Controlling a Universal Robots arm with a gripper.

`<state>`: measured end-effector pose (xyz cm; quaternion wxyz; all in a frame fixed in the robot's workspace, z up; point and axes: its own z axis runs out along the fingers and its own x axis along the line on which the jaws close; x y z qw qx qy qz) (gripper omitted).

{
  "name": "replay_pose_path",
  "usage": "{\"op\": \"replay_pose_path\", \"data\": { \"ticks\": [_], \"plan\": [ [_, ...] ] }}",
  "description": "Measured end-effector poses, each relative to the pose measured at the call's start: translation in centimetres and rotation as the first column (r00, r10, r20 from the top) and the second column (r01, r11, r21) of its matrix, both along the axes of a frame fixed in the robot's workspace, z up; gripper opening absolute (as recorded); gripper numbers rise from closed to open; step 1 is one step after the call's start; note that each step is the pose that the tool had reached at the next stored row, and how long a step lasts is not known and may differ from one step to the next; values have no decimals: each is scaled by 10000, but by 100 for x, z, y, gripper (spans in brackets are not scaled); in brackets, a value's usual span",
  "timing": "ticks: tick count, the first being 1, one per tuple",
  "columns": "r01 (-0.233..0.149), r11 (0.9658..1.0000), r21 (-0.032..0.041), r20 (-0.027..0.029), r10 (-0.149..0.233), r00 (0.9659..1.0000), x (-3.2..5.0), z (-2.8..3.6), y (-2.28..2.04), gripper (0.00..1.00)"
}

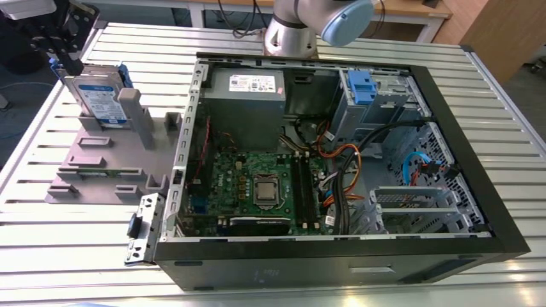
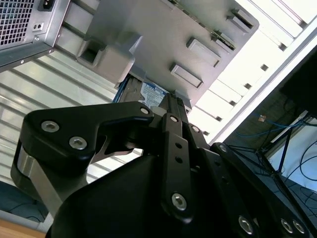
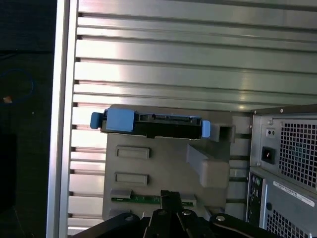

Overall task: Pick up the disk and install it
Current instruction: 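Pick up the disk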

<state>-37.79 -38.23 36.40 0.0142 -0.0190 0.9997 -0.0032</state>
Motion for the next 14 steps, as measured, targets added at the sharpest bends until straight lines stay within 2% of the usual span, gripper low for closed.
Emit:
{"op": "replay_pose_path", "data": {
  "ticks": [14],
  "plan": [
    [-255,9997,0,-1,255,9997,0,0,0,11]
  ]
}}
